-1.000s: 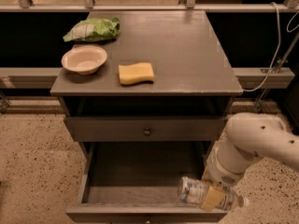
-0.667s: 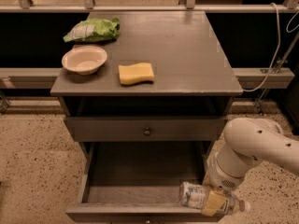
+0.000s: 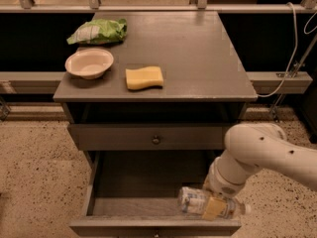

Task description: Place blue plastic bottle into middle drawer

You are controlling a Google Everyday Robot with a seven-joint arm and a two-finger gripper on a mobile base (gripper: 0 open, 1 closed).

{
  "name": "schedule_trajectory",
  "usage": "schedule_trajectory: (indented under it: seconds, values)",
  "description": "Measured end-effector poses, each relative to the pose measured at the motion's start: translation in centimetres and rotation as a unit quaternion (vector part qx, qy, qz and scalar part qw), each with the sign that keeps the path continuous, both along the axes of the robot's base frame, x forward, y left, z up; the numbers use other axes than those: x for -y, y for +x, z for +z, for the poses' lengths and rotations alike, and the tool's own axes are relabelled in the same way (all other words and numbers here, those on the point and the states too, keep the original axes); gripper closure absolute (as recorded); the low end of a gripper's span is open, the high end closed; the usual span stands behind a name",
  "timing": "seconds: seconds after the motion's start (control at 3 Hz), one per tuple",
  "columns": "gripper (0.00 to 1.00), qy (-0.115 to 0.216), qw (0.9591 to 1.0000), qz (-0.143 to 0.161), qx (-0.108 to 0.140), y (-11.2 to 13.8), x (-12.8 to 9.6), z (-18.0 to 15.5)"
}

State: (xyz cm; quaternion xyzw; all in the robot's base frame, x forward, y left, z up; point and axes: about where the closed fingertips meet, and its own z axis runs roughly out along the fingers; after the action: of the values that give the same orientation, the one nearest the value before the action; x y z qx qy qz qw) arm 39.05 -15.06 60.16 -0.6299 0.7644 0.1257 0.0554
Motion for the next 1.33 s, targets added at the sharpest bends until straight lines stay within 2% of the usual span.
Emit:
schedule_trajectory:
  seconds: [0.33, 0.67, 1.0, 1.33]
  values:
    - [1.0, 0.021, 0.998, 0.006, 0.06, 4.0, -5.1, -0.9]
    - [1.0, 0.036, 0.9949, -0.002, 0.094, 7.3, -8.8, -3.8]
    - [1.0, 0.054, 0.9938, -0.023, 0.095, 9.7, -9.6, -7.8]
    - [1.0, 0.069, 0.9931, -0.046, 0.083, 11.3, -9.4, -12.5]
